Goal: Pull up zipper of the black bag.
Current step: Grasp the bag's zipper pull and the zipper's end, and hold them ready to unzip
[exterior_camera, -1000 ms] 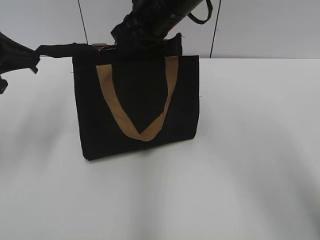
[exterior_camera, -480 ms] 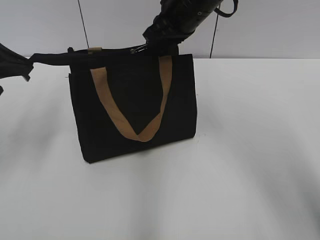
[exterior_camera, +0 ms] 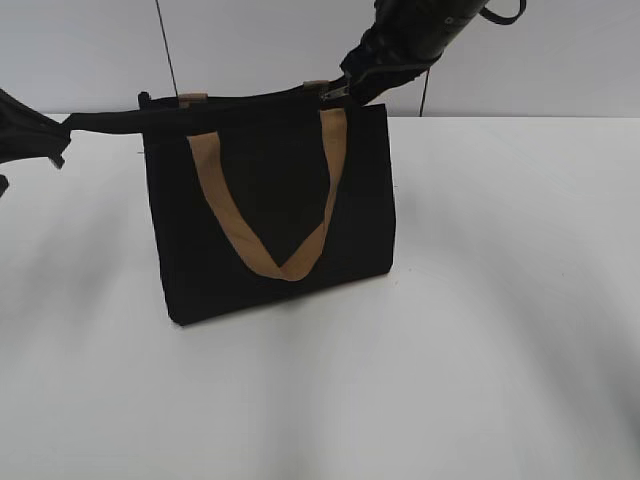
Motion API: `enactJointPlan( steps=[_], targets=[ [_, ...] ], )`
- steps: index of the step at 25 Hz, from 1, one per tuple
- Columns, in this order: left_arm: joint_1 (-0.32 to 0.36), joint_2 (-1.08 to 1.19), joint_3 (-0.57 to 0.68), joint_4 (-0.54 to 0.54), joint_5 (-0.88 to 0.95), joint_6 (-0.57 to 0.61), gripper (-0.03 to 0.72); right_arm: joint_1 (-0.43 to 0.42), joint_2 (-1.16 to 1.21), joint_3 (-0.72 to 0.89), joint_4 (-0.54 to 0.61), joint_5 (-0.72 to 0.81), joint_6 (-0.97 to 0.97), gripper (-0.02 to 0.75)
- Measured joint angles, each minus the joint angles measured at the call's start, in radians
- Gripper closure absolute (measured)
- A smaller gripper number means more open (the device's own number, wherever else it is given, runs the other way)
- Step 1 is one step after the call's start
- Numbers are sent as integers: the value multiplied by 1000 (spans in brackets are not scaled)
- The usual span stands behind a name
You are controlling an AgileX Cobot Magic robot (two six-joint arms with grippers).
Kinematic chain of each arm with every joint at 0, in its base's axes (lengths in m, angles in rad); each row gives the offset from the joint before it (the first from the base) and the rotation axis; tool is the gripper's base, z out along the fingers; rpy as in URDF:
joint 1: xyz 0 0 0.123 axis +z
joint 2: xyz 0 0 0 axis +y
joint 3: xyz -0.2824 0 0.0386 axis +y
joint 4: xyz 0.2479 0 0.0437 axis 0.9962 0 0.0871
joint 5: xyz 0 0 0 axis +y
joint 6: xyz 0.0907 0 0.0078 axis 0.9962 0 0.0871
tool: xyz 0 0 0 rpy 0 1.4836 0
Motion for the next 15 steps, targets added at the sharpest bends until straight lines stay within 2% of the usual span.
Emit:
enactJointPlan(
  steps=[6,7,9,12,13,15],
  targets=[
    [-1,0,0,-27,9,-1,664,-5,-28,0,6,3,2,743],
    [-1,0,0,-48,9,-6,656,-6,-35,0,6,3,0,722],
    [2,0,0,-91,6,-38,604,-20,-60,0,-6,0,-14,608],
    [5,0,0,-137,8,-98,389,-34,-99,0,-15,-2,-23,370],
    [5,0,0,-146,9,-134,293,-34,-109,0,-17,1,-24,313],
    [5,0,0,-152,4,-253,141,-34,-124,0,-29,19,-25,259]
  ],
)
